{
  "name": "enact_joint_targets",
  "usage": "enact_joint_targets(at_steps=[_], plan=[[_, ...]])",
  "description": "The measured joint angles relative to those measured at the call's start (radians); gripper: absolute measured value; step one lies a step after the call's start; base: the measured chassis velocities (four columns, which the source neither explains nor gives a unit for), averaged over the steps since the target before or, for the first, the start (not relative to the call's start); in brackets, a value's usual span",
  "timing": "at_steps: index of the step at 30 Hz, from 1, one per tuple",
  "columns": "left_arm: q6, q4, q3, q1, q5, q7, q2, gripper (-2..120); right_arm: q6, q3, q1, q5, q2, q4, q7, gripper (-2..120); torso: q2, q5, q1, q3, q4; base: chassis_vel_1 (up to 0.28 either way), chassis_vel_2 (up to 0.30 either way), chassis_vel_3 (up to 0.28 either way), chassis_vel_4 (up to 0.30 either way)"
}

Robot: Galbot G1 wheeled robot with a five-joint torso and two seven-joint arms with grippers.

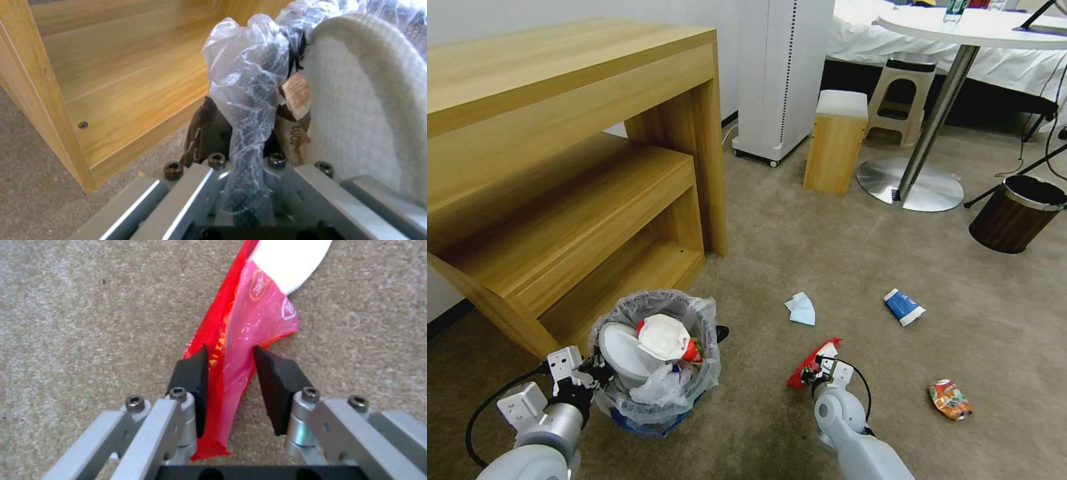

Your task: Pick up the trash bin and place the garbage on the floor into it.

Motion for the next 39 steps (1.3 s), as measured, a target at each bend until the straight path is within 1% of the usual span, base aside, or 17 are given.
enact_joint_targets(at_steps=[4, 5, 7, 13, 15, 33, 35, 39], plan=[[-0.001, 0.0, 0.0, -0.001, 0.0, 0.0, 0.0, 1, 0.001, -0.004, 0.001, -0.003, 0.001, -0.001, -0.001, 26, 0.0, 0.0, 0.0, 0.0, 0.0, 0.0, 0.0, 0.0, 0.0], [-0.001, 0.0, 0.0, -0.001, 0.0, 0.001, 0.0, 1, 0.002, -0.006, 0.001, -0.005, 0.002, -0.004, -0.003, 22, 0.0, 0.0, 0.0, 0.0, 0.0, 0.0, 0.0, 0.0, 0.0], [-0.002, 0.0, 0.0, 0.0, 0.001, 0.001, 0.0, 1, 0.006, -0.008, 0.003, -0.01, 0.002, -0.01, -0.007, 19, 0.0, 0.0, 0.0, 0.0, 0.0, 0.0, 0.0, 0.0, 0.0], [-0.002, 0.002, 0.001, 0.0, 0.002, 0.001, -0.001, 1, 0.01, -0.013, 0.01, -0.014, 0.003, -0.02, -0.011, 14, 0.0, 0.0, 0.0, 0.0, 0.0, 0.0, 0.0, 0.0, 0.0], [-0.002, 0.005, 0.001, -0.001, 0.002, 0.002, -0.001, 1, 0.01, -0.017, 0.012, -0.014, 0.004, -0.022, -0.012, 7, 0.0, 0.0, 0.0, 0.0, -0.0001, 0.0, 0.0, 0.0, 0.0], [-0.008, 0.003, 0.001, 0.006, 0.006, 0.002, 0.0, 1, 0.016, -0.034, 0.014, -0.032, 0.006, -0.027, -0.027, 4, 0.0, 0.0, 0.0, 0.0, 0.0, 0.0, 0.0, 0.0, 0.0], [-0.009, 0.002, 0.002, 0.008, 0.008, 0.002, 0.0, 1, 0.018, -0.036, 0.01, -0.035, 0.004, -0.025, -0.031, 0, 0.0, 0.0, 0.0, 0.0, 0.0, 0.0, 0.0, 0.0, 0.0], [-0.009, 0.0, 0.002, 0.01, 0.009, 0.003, -0.001, 1, 0.025, -0.036, -0.003, -0.04, -0.003, -0.013, -0.049, 0, 0.0, 0.0, 0.0, 0.0, 0.0, 0.0, 0.0, 0.0, 0.0]])
